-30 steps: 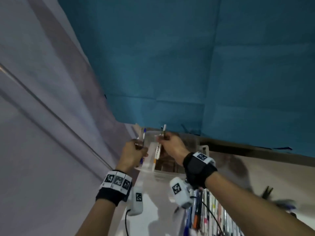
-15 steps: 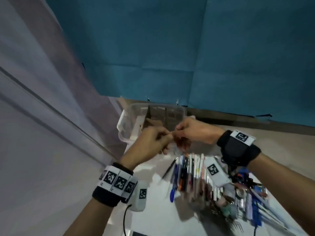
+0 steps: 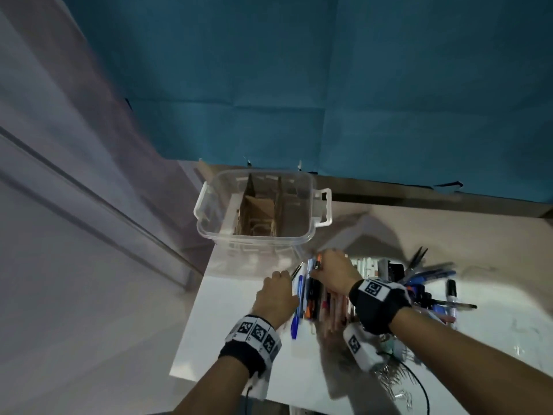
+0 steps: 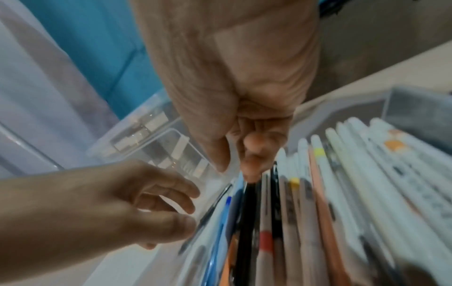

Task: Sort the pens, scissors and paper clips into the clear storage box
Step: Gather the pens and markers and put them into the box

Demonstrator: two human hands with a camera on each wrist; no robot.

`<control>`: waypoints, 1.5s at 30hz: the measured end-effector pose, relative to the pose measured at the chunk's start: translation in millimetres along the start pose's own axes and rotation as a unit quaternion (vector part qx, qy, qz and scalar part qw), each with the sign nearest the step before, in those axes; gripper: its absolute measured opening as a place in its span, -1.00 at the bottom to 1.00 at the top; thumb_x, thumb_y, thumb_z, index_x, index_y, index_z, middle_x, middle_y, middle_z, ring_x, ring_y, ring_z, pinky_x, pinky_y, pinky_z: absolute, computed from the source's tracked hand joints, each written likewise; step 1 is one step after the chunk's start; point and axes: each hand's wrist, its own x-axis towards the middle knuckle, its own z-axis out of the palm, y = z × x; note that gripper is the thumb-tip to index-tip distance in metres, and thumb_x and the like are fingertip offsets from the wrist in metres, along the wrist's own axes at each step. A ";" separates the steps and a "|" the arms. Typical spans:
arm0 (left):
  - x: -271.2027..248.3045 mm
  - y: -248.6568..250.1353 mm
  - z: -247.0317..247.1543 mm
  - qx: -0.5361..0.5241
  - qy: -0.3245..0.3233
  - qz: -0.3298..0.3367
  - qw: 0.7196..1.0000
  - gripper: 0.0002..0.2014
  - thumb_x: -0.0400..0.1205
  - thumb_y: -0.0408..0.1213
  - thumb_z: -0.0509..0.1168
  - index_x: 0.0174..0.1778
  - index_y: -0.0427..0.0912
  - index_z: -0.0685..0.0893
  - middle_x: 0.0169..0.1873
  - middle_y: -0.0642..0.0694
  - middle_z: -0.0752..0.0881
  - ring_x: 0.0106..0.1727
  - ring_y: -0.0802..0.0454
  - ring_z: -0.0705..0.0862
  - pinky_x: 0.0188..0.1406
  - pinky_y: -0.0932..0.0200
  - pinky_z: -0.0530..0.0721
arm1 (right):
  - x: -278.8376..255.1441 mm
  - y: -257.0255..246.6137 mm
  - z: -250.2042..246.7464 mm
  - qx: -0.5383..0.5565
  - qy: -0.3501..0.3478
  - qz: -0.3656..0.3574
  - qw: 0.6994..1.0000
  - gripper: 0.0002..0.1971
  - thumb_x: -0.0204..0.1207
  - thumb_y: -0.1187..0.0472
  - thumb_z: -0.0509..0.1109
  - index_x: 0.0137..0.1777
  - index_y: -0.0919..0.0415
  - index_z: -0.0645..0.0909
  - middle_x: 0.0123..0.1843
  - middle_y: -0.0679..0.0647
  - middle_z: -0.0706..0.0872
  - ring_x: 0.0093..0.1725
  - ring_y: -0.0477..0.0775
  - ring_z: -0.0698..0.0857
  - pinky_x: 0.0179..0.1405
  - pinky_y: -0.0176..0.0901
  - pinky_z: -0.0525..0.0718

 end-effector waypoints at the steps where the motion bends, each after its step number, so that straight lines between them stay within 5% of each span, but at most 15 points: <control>1: -0.6 0.3 7.6 0.002 0.005 -0.006 1.000 -0.61 0.68 -0.23 0.29 0.42 -0.22 0.45 0.31 -0.16 0.51 0.35 -0.16 0.52 0.18 -0.03 0.59 | 0.5 -0.1 6.8 0.003 0.005 0.013 1.000 -0.66 0.52 0.15 0.49 0.24 0.24 0.61 0.18 0.21 0.70 0.15 0.25 0.72 0.14 0.01 0.71; 6: 0.5 -2.5 26.6 -0.059 0.038 -0.037 0.997 -0.65 0.64 -0.27 0.33 0.31 -0.24 0.49 0.23 -0.17 0.58 0.25 -0.16 0.59 0.20 -0.01 0.63 | 2.1 4.3 30.2 0.016 0.013 0.086 0.996 -0.85 0.52 0.22 0.38 0.02 0.26 0.54 0.14 0.26 0.66 0.07 0.28 0.70 -0.14 -0.05 0.60; 14: 8.9 -6.2 26.0 -0.109 0.010 -0.048 0.993 -0.78 0.70 -0.23 0.26 0.16 -0.30 0.53 0.16 -0.23 0.63 0.20 -0.21 0.64 0.07 0.03 0.56 | -5.1 -1.4 37.5 0.021 0.039 0.109 0.993 -0.83 0.55 0.13 0.38 -0.02 0.21 0.50 0.12 0.21 0.64 0.08 0.26 0.68 -0.15 -0.10 0.52; 18: 11.2 -13.6 24.3 -0.182 0.008 -0.052 0.982 -0.87 0.68 -0.23 0.26 -0.11 -0.22 0.53 -0.09 -0.18 0.68 -0.11 -0.12 0.66 -0.14 0.01 0.60 | -4.4 0.4 34.8 0.073 0.035 0.136 0.987 -0.76 0.40 0.12 0.48 -0.17 0.21 0.48 -0.09 0.18 0.69 -0.16 0.19 0.71 -0.42 -0.17 0.46; 22: 4.5 -25.9 17.6 -0.278 0.014 -0.051 0.959 -0.93 0.70 -0.30 0.22 0.00 -0.24 0.52 -0.14 -0.16 0.74 -0.22 -0.05 0.69 -0.31 0.16 0.62 | -8.2 10.3 17.0 0.270 0.060 0.177 0.944 -0.72 0.41 0.10 0.52 -0.24 0.24 0.50 -0.60 0.04 0.62 -0.61 -0.01 0.60 -0.62 -0.31 0.51; 24: -1.4 -28.3 14.6 -0.317 0.004 -0.050 0.947 -0.91 0.72 -0.35 0.18 0.09 -0.26 0.48 -0.13 -0.20 0.77 -0.27 0.01 0.70 -0.44 0.30 0.58 | -13.9 14.3 7.3 0.365 0.033 0.174 0.914 -0.71 0.45 0.11 0.51 -0.23 0.34 0.57 -0.47 0.16 0.67 -0.52 0.09 0.63 -0.47 -0.22 0.64; 27: -1.1 -32.2 18.3 -0.302 -0.006 -0.058 0.952 -0.84 0.71 -0.32 0.20 0.16 -0.25 0.44 -0.12 -0.18 0.71 -0.29 0.01 0.64 -0.39 0.19 0.55 | -22.1 9.6 -0.1 0.450 -0.021 0.179 0.874 -0.71 0.55 0.16 0.45 0.04 0.43 0.59 -0.15 0.33 0.78 -0.27 0.24 0.76 -0.29 -0.01 0.76; 30: 0.9 -33.0 26.2 -0.294 -0.013 -0.085 0.952 -0.77 0.71 -0.25 0.22 0.22 -0.25 0.41 0.03 -0.22 0.67 -0.10 -0.12 0.69 -0.20 0.08 0.56 | -23.0 0.3 9.5 0.481 -0.053 0.199 0.852 -0.92 0.58 0.35 0.26 -0.08 0.39 0.52 -0.36 0.28 0.69 -0.51 0.15 0.62 -0.51 -0.15 0.59; 33: 0.5 -32.4 32.6 -0.297 -0.011 -0.101 0.950 -0.70 0.71 -0.19 0.20 0.27 -0.28 0.39 0.20 -0.30 0.64 0.11 -0.26 0.69 -0.07 0.01 0.58 | -18.2 -8.7 23.8 0.426 -0.023 0.213 0.879 -0.83 0.58 0.29 0.18 -0.27 0.24 0.44 -0.50 0.11 0.50 -0.64 0.02 0.38 -0.60 -0.25 0.30; 37: 1.5 -33.4 36.2 -0.299 -0.003 -0.108 0.948 -0.74 0.70 -0.21 0.22 0.21 -0.29 0.43 0.16 -0.27 0.65 0.12 -0.24 0.68 -0.03 -0.02 0.60 | -11.7 -13.2 38.8 0.283 0.038 0.172 0.943 -0.73 0.52 0.13 0.38 -0.32 0.19 0.40 -0.46 0.04 0.46 -0.48 0.05 0.44 -0.45 -0.16 0.39; 41: 1.4 -35.2 32.0 -0.324 -0.001 -0.119 0.939 -0.80 0.61 -0.28 0.23 0.10 -0.25 0.43 0.06 -0.30 0.72 -0.03 -0.22 0.78 -0.06 -0.11 0.78 | -11.5 -19.8 50.8 0.153 0.087 0.160 0.971 -0.78 0.53 0.11 0.45 -0.08 0.23 0.51 -0.07 0.16 0.68 -0.18 0.14 0.61 -0.28 -0.11 0.51; 45: 4.5 -30.4 34.5 -0.292 -0.013 -0.113 0.949 -0.69 0.63 -0.18 0.26 0.20 -0.27 0.46 0.14 -0.25 0.67 0.10 -0.24 0.72 0.08 -0.12 0.74 | -16.2 -27.3 54.8 0.078 0.097 0.156 0.980 -0.76 0.60 0.16 0.37 0.17 0.28 0.53 0.16 0.20 0.65 0.09 0.25 0.69 -0.17 -0.12 0.47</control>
